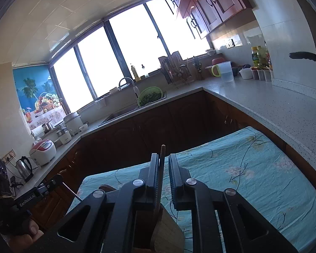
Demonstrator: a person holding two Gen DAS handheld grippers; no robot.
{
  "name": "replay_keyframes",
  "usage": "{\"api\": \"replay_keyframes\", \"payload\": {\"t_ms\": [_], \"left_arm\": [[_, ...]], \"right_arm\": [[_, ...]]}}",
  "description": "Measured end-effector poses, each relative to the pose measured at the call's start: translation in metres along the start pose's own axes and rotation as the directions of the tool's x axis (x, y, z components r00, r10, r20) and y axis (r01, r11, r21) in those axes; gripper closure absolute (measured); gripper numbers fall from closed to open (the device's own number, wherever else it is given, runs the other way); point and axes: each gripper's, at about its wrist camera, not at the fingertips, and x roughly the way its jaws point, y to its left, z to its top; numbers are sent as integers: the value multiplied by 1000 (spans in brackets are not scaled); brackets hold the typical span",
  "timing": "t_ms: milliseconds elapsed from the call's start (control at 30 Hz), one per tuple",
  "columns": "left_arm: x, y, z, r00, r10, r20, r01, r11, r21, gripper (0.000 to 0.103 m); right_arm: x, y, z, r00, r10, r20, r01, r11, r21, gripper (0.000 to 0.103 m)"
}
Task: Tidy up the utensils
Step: 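Lower both chopsticks into the wooden holder and open both grippers, then move both open grippers back down to the loose utensils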
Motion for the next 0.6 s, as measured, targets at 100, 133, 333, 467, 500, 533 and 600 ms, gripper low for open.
{"api": "replay_keyframes", "payload": {"t_ms": [100,133,333,467,500,533,600], "left_arm": [[-13,3,2,1000,16,24,-16,1000,-15,56],[-19,4,3,999,21,35,-21,1000,-17,52],[-53,6,-8,998,31,57,-30,999,-22,30],[-84,7,-28,998,43,55,-41,999,-24,25],[-92,7,-32,998,41,50,-39,999,-29,25],[-99,8,-38,998,41,45,-39,999,-34,25],[-114,9,-46,999,40,34,-39,999,-39,25]], "right_arm": [[-7,-3,2,1000,17,9,-17,1000,13,46],[-11,-3,3,1000,25,17,-26,999,19,38],[-48,-8,5,995,64,72,-68,996,57,3],[-75,-10,-2,994,81,74,-86,994,68,2],[-82,-10,-6,994,81,70,-86,994,65,2],[-88,-10,-9,994,82,67,-86,994,61,2],[-102,-11,-18,995,76,61,-79,995,52,2]]}}
